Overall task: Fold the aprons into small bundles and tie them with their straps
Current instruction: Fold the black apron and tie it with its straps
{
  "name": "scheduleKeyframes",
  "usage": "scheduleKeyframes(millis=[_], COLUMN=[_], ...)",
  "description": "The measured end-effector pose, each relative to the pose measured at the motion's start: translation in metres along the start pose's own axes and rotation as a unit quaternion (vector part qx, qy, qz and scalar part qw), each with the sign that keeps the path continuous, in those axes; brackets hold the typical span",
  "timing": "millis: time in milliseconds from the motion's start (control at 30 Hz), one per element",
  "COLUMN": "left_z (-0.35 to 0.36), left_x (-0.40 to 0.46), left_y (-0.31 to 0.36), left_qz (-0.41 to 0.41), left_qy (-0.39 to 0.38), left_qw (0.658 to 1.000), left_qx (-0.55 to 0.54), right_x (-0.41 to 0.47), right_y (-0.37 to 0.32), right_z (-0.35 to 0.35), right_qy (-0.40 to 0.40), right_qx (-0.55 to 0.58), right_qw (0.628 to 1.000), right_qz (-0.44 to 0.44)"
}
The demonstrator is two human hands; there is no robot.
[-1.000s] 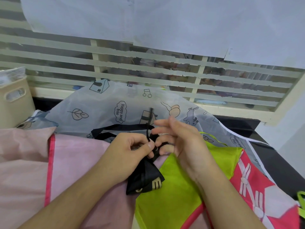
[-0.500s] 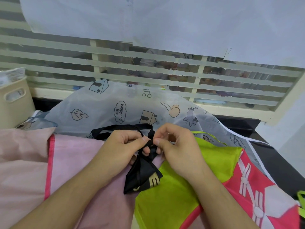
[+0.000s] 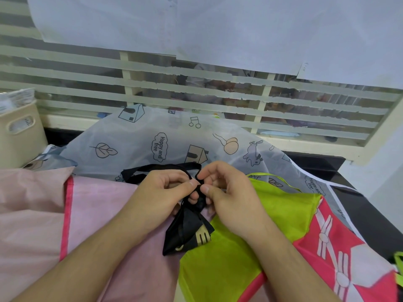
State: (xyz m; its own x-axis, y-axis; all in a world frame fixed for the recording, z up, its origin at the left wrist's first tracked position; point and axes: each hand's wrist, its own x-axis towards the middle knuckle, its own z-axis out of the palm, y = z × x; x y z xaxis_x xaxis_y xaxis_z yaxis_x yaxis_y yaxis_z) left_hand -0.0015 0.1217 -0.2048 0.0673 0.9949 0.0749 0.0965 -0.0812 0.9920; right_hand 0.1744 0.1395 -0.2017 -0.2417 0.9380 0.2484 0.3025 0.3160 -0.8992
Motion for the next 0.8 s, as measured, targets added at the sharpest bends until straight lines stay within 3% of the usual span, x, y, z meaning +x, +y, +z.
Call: scheduleKeyframes(millis=[367,567,800], left_z=[-0.001,-0.002,-0.003], left_x=[-0.002,-0.002,-0.002], left_y=[-0.001,0.000,0.002], left_qz=[-0.025,-0.007,-0.017], left_qy=[0.027,0.024,0.010], left_qw=[0.997,0.999,1.000], left_qx=[-0.072,-0.044,-0.023], right_x=[-0.002,-0.006,-0.005], right_y=[-0.003,-0.009,-0.009], right_z=[-0.007,-0.006,-0.005], right_qy=[-0.047,-0.042,-0.027], right_qx=[0.066,-0.049,-0.061], right_qw=[0.996,0.997,0.997], right_qz=[0.030,-0.051,-0.029])
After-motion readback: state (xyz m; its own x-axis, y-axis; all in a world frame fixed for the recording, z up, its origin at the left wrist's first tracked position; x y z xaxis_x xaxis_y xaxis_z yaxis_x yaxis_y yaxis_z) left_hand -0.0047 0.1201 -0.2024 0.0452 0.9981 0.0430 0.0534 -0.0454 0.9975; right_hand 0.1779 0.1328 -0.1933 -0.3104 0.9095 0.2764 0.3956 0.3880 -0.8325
